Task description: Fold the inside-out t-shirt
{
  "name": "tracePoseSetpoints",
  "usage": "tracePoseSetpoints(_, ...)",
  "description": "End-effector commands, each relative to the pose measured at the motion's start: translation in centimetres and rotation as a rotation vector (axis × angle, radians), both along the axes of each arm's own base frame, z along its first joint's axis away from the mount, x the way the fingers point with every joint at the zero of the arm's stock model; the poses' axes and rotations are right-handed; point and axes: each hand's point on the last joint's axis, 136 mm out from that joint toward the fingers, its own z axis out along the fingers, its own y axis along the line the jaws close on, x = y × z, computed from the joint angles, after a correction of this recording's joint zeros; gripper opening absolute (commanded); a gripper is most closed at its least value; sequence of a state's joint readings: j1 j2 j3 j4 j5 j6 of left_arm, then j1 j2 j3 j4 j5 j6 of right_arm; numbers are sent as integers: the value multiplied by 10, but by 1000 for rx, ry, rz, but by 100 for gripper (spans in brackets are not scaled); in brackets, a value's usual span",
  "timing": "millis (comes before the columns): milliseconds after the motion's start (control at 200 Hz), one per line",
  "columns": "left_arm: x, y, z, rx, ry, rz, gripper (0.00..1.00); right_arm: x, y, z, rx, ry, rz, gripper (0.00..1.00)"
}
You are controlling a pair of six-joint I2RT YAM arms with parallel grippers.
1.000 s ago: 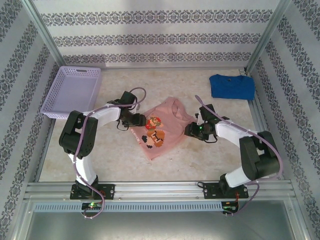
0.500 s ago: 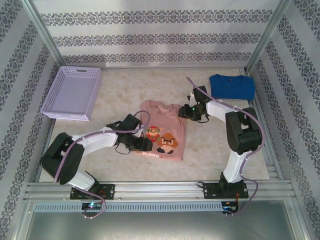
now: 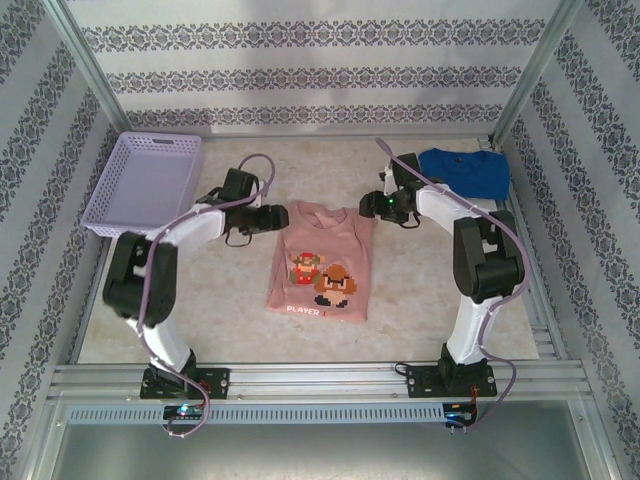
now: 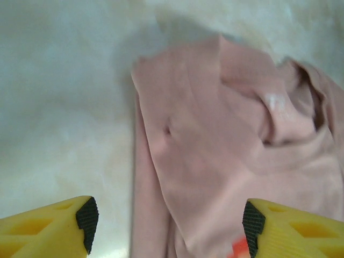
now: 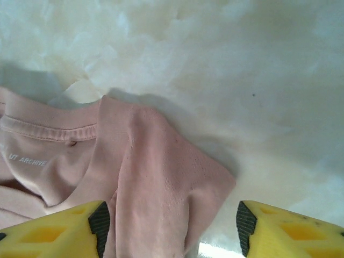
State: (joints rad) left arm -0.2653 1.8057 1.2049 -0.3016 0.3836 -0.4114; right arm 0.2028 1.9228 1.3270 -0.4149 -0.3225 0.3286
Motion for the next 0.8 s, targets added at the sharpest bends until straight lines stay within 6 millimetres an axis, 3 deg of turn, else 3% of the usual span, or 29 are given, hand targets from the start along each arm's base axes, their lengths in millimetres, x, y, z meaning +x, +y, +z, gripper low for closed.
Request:
tracePoseSetpoints(0,25,-1,-8,49,-15,-62,74,1,-1,-10,-6,37,12,69)
tracePoseSetpoints(160,39,-14,-29,27,48,-112,75,-3,5,-24,7,77,29,70)
tracePoseSetpoints(420,39,-39,-50,-26,94,-191,72,-7,27,-42,51,124,63,67)
tracePoseSetpoints(575,34,-46,-62,-69,118,-209,64,-8,38,-46,78,132,73,62)
tracePoseSetpoints(794,36,-53,-63,-105,121,-220,49,-4,47,-48,113,129,69,52)
